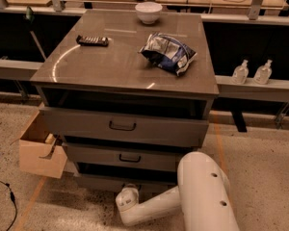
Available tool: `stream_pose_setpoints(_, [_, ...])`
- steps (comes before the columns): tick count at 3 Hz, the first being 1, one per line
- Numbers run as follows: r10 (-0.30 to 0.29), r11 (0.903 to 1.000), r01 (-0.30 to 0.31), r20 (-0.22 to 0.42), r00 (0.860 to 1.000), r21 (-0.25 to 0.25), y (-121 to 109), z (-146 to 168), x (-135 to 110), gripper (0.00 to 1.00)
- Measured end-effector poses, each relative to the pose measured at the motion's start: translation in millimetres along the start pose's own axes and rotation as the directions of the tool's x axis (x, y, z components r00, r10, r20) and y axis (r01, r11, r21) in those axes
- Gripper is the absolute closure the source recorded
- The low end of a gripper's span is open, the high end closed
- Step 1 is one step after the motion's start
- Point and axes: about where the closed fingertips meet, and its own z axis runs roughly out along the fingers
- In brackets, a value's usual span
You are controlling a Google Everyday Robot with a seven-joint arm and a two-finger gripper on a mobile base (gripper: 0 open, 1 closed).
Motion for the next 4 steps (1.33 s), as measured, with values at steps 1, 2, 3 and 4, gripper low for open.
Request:
stream_pose_setpoints(1, [0.002, 1.0, -0.002, -0.003, 1.0, 0.003, 3.9, -4.1, 0.8, 1.0])
stream_pose_setpoints(2, [0.004, 1.0, -0.004, -0.009, 1.0, 0.005, 9.8, -11.1, 1.6, 1.0])
stream_pose_setpoints(3, [0.004, 1.0, -0.004, -0.009, 1.0, 0.006, 10.9, -9.8, 1.7, 1.0])
stream_pose_setpoints(4, [0.005, 1.0, -0.004, -0.01, 1.0, 0.006, 11.6, -10.7, 1.9, 1.0])
